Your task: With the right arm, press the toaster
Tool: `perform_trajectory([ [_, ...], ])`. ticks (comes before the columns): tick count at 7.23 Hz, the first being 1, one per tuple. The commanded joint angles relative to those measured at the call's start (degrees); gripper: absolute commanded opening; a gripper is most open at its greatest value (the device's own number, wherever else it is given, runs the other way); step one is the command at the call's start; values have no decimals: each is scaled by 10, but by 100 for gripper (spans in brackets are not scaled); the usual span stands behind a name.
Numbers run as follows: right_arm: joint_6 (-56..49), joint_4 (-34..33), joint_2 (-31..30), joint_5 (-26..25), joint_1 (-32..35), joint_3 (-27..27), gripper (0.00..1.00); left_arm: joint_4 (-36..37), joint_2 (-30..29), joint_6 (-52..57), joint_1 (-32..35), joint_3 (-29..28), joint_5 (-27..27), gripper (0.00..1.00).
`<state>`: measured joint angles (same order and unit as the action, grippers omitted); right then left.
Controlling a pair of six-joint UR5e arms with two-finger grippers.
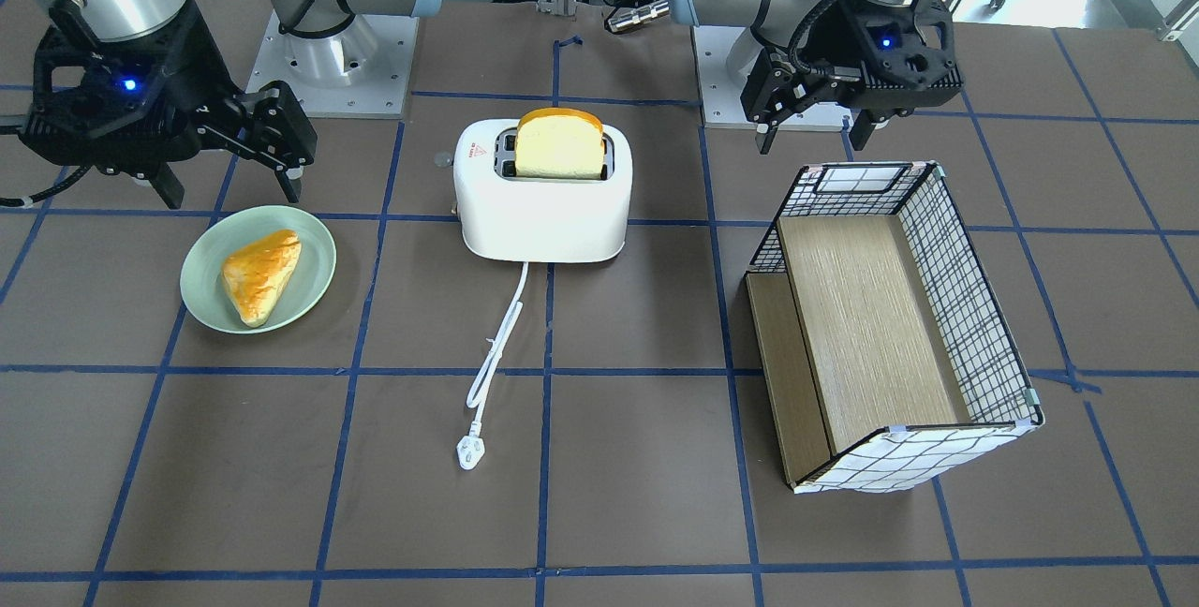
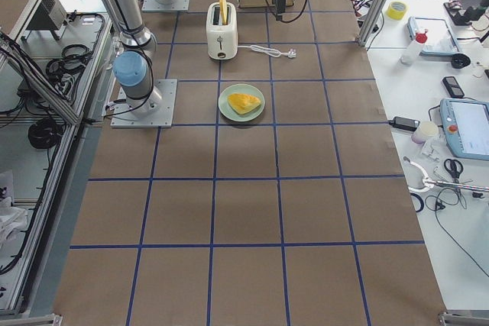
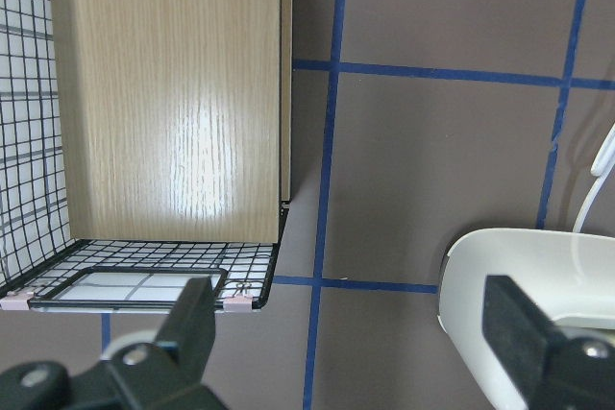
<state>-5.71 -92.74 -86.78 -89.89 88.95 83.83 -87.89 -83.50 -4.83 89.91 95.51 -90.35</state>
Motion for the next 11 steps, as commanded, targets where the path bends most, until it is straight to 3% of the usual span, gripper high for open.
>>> perform_trajectory([
  [1, 17, -8, -4, 0, -4, 13, 94, 0, 0, 0, 0, 0, 0, 100],
  [2, 7, -19, -4, -3, -5, 13, 100, 0, 0, 0, 0, -1, 0, 100],
  [7, 17, -11, -6, -2, -4, 16, 100, 0, 0, 0, 0, -1, 0, 100],
  [11, 47, -10, -28, 0, -1, 57, 100, 0, 0, 0, 0, -1, 0, 100],
])
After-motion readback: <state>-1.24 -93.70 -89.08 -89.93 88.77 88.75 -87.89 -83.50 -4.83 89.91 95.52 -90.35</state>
